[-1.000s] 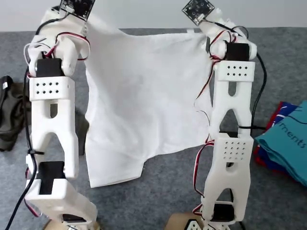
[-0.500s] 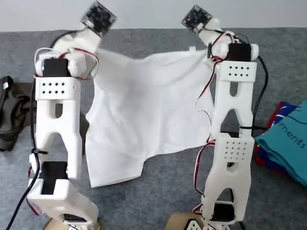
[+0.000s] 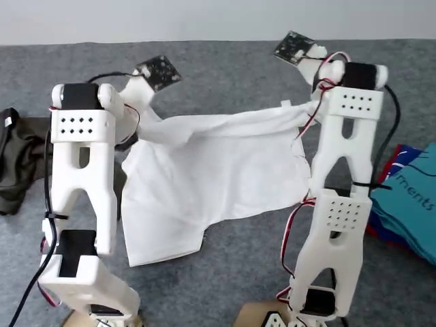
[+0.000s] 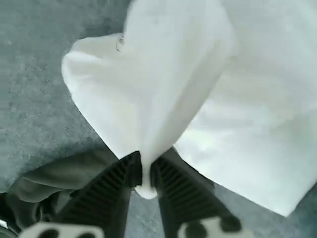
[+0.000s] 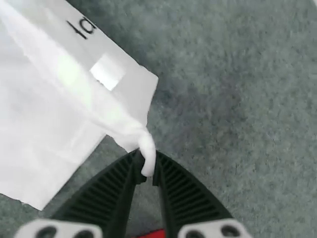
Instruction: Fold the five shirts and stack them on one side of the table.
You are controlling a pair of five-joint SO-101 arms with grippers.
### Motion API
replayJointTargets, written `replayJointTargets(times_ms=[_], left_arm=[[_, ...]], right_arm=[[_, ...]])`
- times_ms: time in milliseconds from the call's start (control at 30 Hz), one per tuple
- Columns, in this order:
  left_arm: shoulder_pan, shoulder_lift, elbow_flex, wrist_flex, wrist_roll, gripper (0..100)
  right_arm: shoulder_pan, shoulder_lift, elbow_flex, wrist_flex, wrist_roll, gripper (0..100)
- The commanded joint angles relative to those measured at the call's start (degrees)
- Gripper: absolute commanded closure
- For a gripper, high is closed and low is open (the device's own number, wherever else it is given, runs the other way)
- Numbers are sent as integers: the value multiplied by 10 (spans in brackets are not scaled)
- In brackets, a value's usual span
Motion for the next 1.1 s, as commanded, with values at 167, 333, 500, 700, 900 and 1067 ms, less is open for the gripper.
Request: replayJointTargets(times_ms=[167, 333, 500, 700, 900, 1067], left_arm=[[-11, -71, 76, 22, -40, 998], [-11, -113, 116, 21, -40, 998], [-17, -131, 83, 4, 0, 998], [-22, -168, -87, 4, 73, 998], [-13, -182, -262, -37, 156, 998], [-11, -200, -378, -85, 185, 998]], right_arm=[[16, -52, -25, 26, 23, 987], [7, -89, 38, 25, 22, 987], [6, -129, 62, 17, 19, 987], [1, -189, -19, 7, -4, 987], [4, -229, -134, 13, -41, 987], [44, -266, -199, 20, -61, 987]])
